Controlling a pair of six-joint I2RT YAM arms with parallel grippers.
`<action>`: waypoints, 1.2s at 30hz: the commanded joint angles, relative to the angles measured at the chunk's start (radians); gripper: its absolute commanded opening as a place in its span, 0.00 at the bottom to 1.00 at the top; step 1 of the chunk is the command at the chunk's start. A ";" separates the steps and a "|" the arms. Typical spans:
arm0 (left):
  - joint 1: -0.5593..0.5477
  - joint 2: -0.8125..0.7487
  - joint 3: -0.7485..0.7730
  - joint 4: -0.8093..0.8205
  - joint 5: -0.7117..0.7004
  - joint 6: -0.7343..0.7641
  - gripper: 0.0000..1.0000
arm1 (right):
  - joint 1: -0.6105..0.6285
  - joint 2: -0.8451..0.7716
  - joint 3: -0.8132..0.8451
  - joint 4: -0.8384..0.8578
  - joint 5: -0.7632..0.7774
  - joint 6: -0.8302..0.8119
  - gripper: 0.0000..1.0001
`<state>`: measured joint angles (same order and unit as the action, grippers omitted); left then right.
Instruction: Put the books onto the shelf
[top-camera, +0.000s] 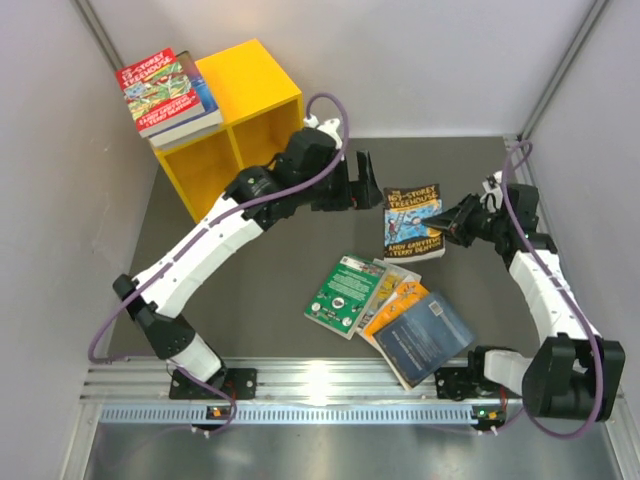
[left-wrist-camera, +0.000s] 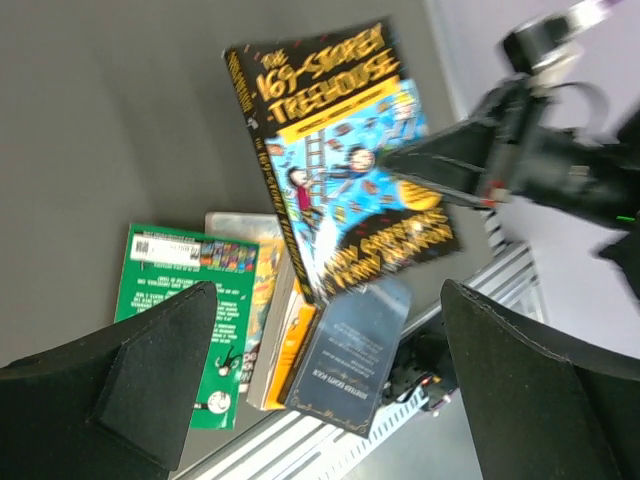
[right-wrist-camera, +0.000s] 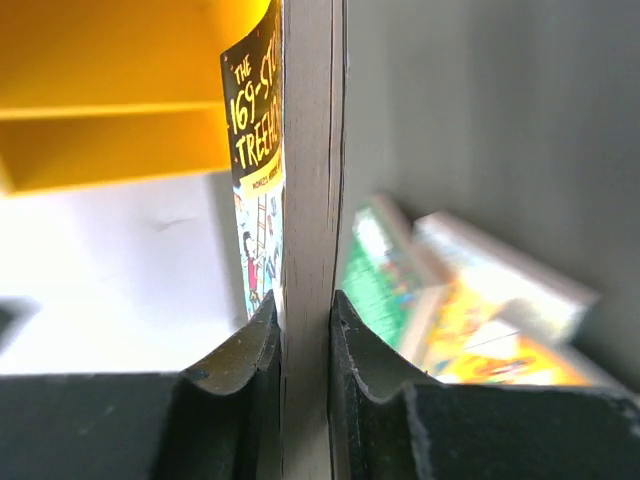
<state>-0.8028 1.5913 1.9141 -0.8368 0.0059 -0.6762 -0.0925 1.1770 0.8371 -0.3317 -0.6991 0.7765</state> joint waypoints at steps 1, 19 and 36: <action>-0.012 -0.025 -0.087 0.159 -0.024 -0.045 0.99 | 0.030 -0.100 0.007 0.052 -0.123 0.174 0.00; -0.013 0.062 -0.127 0.272 0.066 -0.028 0.68 | 0.203 -0.281 -0.302 1.018 -0.234 0.960 0.00; -0.027 -0.120 -0.284 0.151 -0.250 0.147 0.00 | 0.223 -0.320 -0.166 0.365 -0.292 0.499 0.00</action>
<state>-0.8330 1.5494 1.6440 -0.5465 -0.0124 -0.7124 0.1303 0.9077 0.5446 0.3420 -0.9455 1.5066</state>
